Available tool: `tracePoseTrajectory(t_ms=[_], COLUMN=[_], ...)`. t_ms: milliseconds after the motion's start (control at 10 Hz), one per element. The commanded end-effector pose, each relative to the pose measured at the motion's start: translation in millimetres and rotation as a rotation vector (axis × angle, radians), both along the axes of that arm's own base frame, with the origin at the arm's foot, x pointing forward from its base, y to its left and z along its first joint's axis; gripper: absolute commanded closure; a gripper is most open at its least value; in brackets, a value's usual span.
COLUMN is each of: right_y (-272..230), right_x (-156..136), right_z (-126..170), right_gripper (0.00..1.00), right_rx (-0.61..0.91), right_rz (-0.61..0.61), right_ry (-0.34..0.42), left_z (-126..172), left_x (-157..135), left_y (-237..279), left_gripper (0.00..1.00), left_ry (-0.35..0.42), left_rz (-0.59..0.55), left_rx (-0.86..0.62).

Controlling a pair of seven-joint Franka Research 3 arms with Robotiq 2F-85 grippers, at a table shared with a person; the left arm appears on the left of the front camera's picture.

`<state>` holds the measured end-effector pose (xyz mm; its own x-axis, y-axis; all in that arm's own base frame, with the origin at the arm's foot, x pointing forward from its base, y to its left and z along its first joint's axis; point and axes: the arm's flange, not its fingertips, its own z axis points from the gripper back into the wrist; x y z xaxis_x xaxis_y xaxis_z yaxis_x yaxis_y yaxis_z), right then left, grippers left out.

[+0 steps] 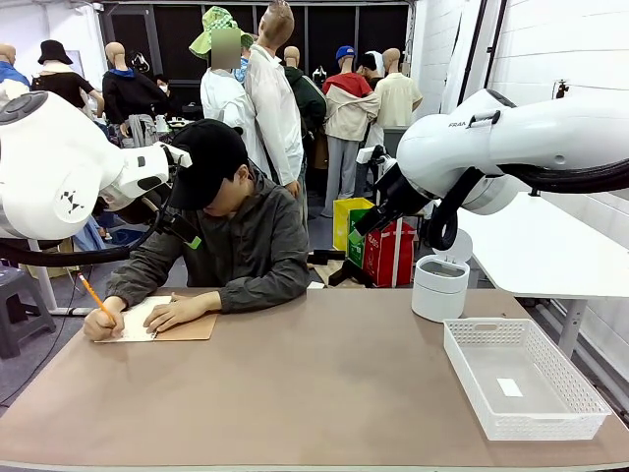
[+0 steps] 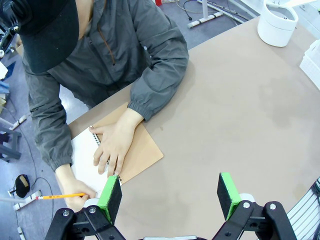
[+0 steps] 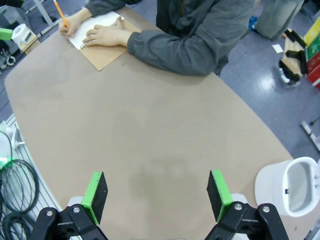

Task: Sort the paper based on its condition.
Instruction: If a person hands you a paper, place it in the Organizing basket , and if it's crumpled, put it in the Trash can.

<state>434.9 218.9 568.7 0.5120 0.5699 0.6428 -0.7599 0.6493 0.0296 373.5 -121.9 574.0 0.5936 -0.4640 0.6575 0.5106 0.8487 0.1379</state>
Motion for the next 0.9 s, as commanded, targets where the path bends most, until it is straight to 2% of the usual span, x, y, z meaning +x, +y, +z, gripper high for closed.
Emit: tracePoseTrajectory(t_ms=[0,800], right_y=[0.8,0.8], right_x=[1.0,1.0], right_z=[-1.2,-1.2], right_gripper=[0.00,0.00], right_rx=[0.000,0.000], right_rz=[0.000,0.000], right_ry=[0.002,0.002], left_z=[0.6,0.6], left_x=[0.1,0.1], left_y=[0.9,0.9], left_gripper=[0.00,0.00], left_ry=[-0.001,-0.001], left_rz=[-0.002,-0.002], left_rx=[-0.001,-0.001])
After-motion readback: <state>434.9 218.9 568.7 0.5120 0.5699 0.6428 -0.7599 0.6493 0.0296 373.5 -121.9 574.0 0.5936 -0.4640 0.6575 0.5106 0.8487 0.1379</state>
